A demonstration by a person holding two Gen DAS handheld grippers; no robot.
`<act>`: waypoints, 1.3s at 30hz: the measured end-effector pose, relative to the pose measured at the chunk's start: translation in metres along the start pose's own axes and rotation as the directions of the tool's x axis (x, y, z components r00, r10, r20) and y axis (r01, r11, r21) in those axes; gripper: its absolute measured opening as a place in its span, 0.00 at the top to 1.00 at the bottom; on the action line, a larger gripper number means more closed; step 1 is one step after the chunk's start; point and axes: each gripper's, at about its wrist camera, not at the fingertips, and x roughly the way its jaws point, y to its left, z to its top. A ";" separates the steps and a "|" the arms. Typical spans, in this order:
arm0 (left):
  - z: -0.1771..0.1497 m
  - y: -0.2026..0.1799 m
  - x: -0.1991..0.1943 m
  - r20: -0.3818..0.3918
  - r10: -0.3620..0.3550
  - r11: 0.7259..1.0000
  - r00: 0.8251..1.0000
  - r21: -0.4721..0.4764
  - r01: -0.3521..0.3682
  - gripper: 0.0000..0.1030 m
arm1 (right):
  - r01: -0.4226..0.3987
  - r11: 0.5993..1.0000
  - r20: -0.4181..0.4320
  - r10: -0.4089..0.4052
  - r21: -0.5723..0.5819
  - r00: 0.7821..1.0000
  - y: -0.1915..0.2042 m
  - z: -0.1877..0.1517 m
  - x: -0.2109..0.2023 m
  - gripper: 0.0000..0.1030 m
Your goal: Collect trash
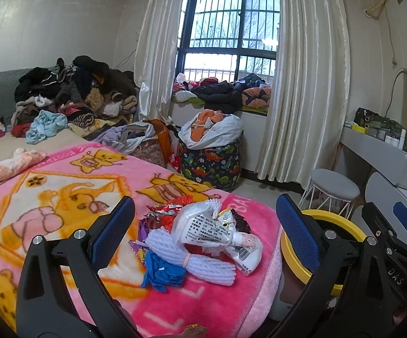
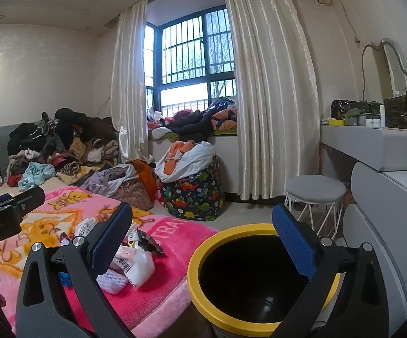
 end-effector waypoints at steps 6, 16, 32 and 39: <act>0.001 0.000 -0.001 0.001 -0.002 1.000 1.000 -0.001 0.002 0.10 | 0.003 1.000 0.000 -0.003 0.003 1.000 -0.001 0.000 0.000 0.06; 0.004 -0.005 -0.003 0.002 -0.005 1.000 1.000 0.000 0.005 0.10 | 0.004 1.000 -0.001 -0.004 0.002 1.000 -0.002 0.001 0.000 0.06; 0.005 -0.002 -0.007 -0.005 0.013 1.000 1.000 -0.022 -0.013 0.10 | -0.067 0.997 -0.029 0.066 -0.027 0.997 0.004 0.000 0.004 0.06; 0.001 0.028 -0.003 -0.016 0.048 0.997 0.999 -0.062 -0.049 0.10 | -0.165 0.983 -0.095 0.157 -0.084 0.983 0.029 -0.005 0.014 0.06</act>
